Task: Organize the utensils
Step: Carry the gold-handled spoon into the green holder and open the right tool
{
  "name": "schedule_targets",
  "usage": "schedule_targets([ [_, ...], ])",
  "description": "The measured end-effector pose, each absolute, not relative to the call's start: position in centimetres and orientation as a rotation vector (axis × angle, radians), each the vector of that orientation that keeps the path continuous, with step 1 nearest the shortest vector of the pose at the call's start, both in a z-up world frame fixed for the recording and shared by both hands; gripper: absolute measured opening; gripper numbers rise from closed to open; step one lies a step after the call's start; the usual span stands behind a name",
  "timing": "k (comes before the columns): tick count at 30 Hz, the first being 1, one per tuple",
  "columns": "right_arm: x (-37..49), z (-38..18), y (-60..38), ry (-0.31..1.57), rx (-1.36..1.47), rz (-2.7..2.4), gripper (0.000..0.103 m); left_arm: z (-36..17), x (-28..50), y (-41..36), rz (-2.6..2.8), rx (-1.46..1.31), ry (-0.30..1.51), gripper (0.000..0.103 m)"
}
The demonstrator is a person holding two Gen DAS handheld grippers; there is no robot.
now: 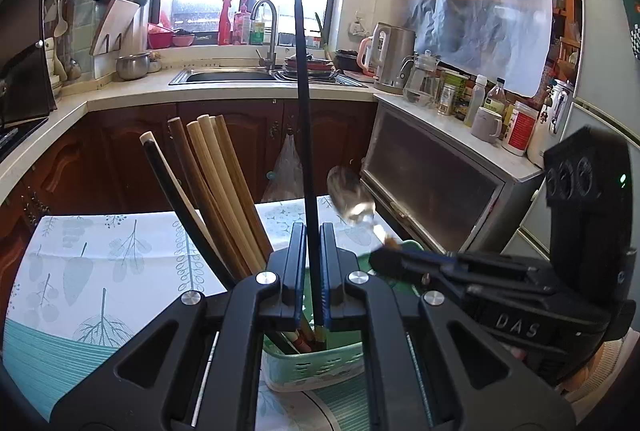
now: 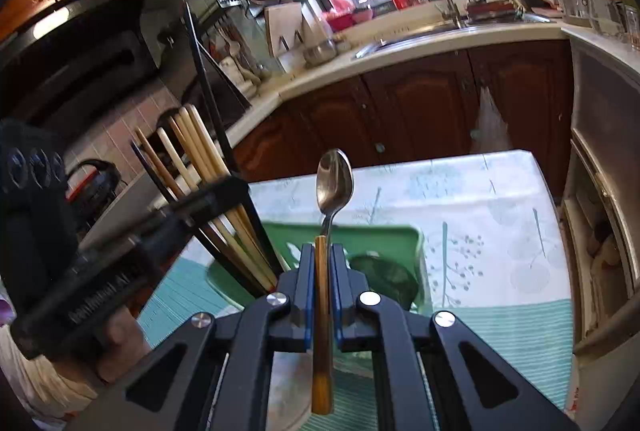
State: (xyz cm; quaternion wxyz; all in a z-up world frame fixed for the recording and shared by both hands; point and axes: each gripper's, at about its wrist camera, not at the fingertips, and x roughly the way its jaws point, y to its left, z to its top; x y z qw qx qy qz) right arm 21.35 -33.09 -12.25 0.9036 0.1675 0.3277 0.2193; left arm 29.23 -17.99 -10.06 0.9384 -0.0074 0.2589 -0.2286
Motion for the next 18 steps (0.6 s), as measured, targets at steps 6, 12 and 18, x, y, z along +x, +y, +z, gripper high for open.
schedule_targets([
  [6, 20.7, -10.9, -32.4, 0.506, 0.330, 0.395, 0.007, -9.9, 29.0, -18.1, -0.475, -0.012, 0.529, 0.004],
  [12, 20.1, -12.1, -30.9, 0.306, 0.314, 0.378, 0.007, -10.3, 29.3, -17.5, -0.468, -0.028, 0.544, 0.004],
  [18, 20.0, -15.0, -30.5, 0.273, 0.293, 0.358, 0.007, -10.8, 29.4, -17.2, -0.480, -0.026, 0.546, 0.004],
])
